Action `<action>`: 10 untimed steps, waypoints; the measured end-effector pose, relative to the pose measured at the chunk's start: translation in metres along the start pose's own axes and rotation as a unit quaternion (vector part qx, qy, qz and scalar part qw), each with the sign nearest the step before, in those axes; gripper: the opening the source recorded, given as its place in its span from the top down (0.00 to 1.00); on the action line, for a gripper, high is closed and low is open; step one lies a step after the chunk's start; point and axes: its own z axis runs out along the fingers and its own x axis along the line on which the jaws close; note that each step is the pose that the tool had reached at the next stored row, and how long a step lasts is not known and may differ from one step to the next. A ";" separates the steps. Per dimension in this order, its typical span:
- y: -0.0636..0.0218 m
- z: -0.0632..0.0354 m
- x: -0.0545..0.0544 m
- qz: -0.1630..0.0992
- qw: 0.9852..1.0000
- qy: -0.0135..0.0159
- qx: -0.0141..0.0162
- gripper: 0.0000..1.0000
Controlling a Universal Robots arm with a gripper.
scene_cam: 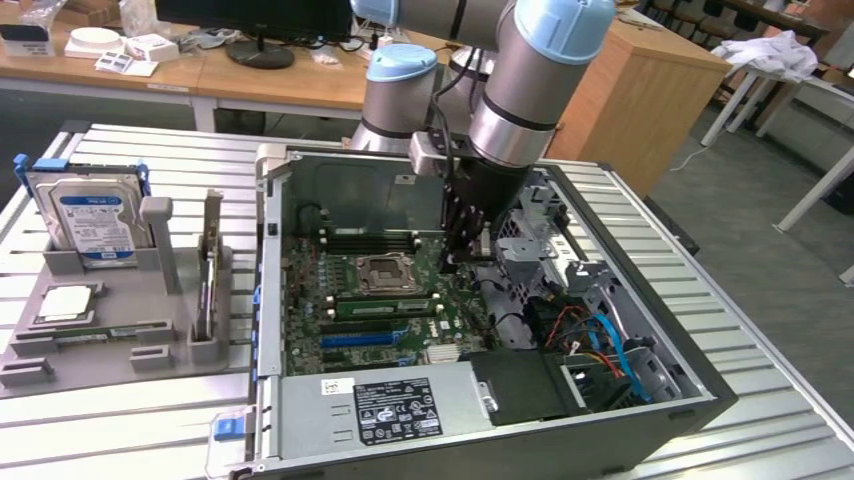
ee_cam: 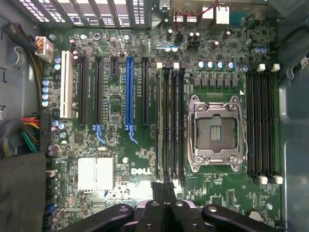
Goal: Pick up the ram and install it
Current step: 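Press down the ram until it locks into place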
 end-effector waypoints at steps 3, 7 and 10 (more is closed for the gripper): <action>-0.0001 0.0016 0.000 0.000 1.000 -0.001 0.000 0.89; -0.0005 0.0081 0.000 0.000 1.000 -0.001 0.000 0.89; -0.0009 0.0136 0.000 0.000 1.000 -0.001 0.000 0.89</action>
